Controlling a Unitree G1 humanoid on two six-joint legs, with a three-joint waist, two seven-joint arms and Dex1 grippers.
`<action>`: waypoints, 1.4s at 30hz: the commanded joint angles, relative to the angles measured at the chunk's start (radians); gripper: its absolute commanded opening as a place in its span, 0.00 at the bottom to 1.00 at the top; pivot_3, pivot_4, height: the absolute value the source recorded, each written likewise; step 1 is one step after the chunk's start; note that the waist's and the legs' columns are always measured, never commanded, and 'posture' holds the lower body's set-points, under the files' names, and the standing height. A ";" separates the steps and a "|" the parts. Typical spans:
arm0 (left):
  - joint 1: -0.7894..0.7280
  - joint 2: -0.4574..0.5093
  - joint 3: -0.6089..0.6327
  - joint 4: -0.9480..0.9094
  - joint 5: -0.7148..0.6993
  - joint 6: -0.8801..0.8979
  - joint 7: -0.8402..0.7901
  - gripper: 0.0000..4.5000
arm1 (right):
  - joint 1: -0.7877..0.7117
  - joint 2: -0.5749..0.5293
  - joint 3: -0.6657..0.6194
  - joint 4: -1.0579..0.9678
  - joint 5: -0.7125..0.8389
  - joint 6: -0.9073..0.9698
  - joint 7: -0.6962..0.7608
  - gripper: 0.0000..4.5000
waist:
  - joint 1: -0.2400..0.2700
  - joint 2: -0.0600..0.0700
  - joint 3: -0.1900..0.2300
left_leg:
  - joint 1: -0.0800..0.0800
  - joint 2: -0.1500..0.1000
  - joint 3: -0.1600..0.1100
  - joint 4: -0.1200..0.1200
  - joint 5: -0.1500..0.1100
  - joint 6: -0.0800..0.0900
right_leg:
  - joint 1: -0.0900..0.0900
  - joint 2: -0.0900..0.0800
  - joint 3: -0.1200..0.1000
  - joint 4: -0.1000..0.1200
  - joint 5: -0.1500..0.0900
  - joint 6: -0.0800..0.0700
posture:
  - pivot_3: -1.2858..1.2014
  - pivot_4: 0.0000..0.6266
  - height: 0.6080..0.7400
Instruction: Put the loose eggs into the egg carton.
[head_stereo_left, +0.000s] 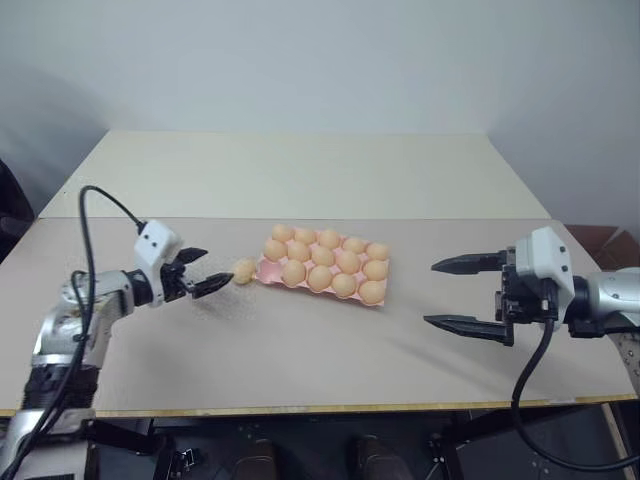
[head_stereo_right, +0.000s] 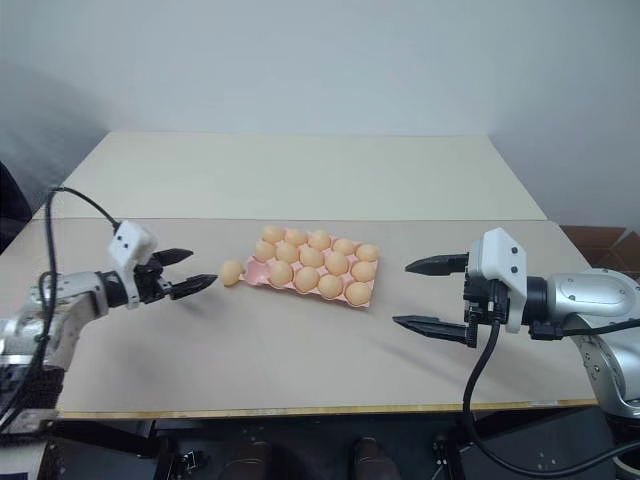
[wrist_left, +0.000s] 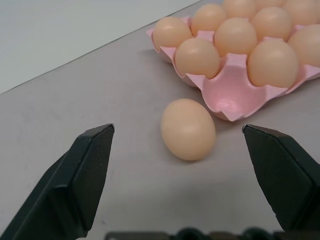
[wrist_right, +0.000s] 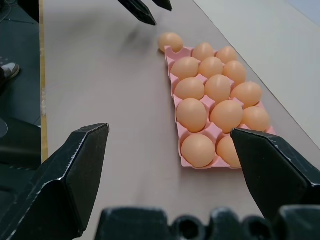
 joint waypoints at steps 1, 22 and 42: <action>-0.058 -0.023 -0.042 0.094 0.057 -0.080 -0.002 1.00 | 0.005 -0.013 -0.046 -0.047 0.032 0.002 -0.011 1.00 | -0.001 0.000 0.000 | 0.000 0.000 0.000 0.000 0.000 0.000 | 0.000 0.000 0.000 0.000 0.000 0.000 | 0.52 0.24 1.00; -0.133 -0.070 -0.042 0.242 0.137 -0.184 0.020 0.45 | 0.033 -0.022 -0.061 -0.073 0.049 0.005 -0.044 1.00 | -0.002 0.000 0.000 | 0.000 0.000 -0.001 0.000 0.000 0.000 | 0.000 0.000 0.000 0.000 0.001 0.000 | 0.52 0.24 1.00; -0.174 -0.148 -0.099 0.124 0.070 -0.160 -0.121 0.69 | 0.044 -0.018 -0.061 -0.086 0.050 0.008 -0.066 1.00 | -0.002 0.000 0.000 | 0.001 0.000 -0.001 0.001 0.000 0.000 | 0.003 0.000 0.000 0.000 0.001 0.000 | 0.52 0.24 1.00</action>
